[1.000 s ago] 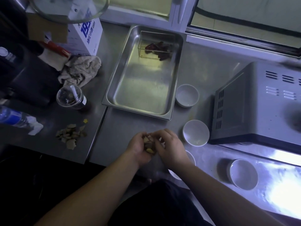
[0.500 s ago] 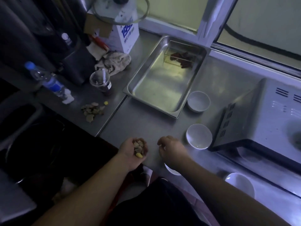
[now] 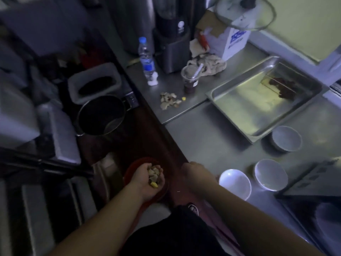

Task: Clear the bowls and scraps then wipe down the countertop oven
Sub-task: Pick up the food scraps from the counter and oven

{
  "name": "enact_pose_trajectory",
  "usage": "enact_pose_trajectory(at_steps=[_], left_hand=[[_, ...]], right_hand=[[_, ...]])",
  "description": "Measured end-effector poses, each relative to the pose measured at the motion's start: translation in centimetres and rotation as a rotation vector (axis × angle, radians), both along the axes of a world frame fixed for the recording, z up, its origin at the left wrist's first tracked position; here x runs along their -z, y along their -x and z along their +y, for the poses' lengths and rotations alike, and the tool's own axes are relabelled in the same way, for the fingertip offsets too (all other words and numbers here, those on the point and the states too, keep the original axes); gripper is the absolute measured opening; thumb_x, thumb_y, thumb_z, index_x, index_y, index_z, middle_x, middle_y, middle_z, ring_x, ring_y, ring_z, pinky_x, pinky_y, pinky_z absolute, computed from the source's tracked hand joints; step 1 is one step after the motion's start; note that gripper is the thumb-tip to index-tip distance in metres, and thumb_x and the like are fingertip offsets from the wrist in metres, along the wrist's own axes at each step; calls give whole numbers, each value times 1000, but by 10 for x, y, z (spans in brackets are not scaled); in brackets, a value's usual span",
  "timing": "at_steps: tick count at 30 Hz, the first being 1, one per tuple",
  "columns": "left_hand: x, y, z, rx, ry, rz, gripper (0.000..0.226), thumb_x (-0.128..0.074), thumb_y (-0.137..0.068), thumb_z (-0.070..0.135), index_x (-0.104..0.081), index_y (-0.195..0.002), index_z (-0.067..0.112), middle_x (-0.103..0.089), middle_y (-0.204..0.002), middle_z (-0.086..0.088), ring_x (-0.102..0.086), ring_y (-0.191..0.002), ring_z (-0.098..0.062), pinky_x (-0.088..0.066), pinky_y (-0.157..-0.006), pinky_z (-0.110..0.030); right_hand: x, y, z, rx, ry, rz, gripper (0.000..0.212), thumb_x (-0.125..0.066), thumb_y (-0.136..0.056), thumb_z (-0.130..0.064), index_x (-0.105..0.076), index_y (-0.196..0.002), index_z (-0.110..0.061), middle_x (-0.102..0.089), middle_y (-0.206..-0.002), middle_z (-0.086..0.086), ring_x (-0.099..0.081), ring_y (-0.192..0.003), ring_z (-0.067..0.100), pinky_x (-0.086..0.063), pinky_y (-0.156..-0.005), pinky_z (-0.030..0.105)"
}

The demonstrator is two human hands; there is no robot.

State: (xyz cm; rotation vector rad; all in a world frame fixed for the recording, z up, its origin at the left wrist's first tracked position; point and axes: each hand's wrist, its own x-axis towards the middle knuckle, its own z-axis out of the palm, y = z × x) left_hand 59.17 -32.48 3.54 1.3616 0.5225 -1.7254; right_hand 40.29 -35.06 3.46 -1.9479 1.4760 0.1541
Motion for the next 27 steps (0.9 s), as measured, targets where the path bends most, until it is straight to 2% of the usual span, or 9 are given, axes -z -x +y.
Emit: enact_pose_trajectory(at_steps=[2, 5, 6, 9, 11, 17, 22, 27], left_hand=[[2, -22, 12, -61, -7, 2, 34, -44, -101, 27, -60, -79, 6, -58, -77, -9, -52, -63, -17, -50, -47, -22], [9, -56, 30, -145, -24, -1, 34, -43, -102, 27, -60, -80, 6, -58, -78, -9, -51, -64, -17, -49, -46, -22], [11, -67, 36, -167, -32, -4, 35, -43, -102, 27, -60, -80, 6, -58, -79, -9, -51, -64, -17, -49, -45, -22], [20, -102, 54, -197, -67, -26, 34, -45, -101, 27, -61, -80, 7, -59, -79, -8, -52, -64, -17, -49, -45, -22], [28, -124, 62, -208, -85, -25, 33, -45, -102, 28, -61, -82, 7, -60, -78, -7, -52, -64, -16, -48, -46, -21], [62, -185, 72, -161, -165, -22, 35, -44, -101, 29, -62, -80, 8, -60, -72, -7, -50, -61, -14, -40, -53, -22], [107, -217, 64, -73, -228, -52, 34, -46, -100, 29, -63, -79, 8, -62, -68, -7, -50, -55, -15, -39, -47, -21], [156, -228, 49, -18, -304, -95, 34, -49, -99, 30, -64, -77, 8, -63, -69, -7, -53, -55, -15, -42, -46, -22]], right_hand=[[1, -20, 0, -67, -1, 4, 25, -50, -94, -30, -64, -108, -16, -64, -111, 13, -62, -107, 36, -52, -84, 40], [1, -54, -1, -167, -34, 30, 47, -38, -88, -48, -63, -111, -16, -63, -111, 16, -62, -106, 40, -54, -86, 45], [4, -65, -1, -197, -49, 42, 48, -37, -87, -48, -63, -112, -16, -62, -111, 16, -62, -106, 41, -54, -87, 45], [14, -99, -1, -258, -103, 83, 31, -51, -92, -35, -62, -112, -15, -61, -114, 17, -61, -109, 41, -52, -89, 44], [23, -121, 0, -289, -127, 121, 29, -50, -91, -30, -60, -113, -15, -61, -116, 15, -60, -111, 40, -52, -90, 44], [64, -177, 2, -275, -193, 199, 56, -40, -80, -39, -58, -128, -18, -63, -119, 15, -61, -113, 40, -51, -93, 46], [105, -202, -3, -220, -206, 201, 39, -53, -89, -30, -60, -126, -18, -69, -116, 16, -65, -108, 41, -54, -87, 43], [152, -216, -19, -218, -291, 254, 25, -53, -94, -23, -65, -114, -15, -71, -110, 14, -68, -102, 36, -55, -84, 39]])
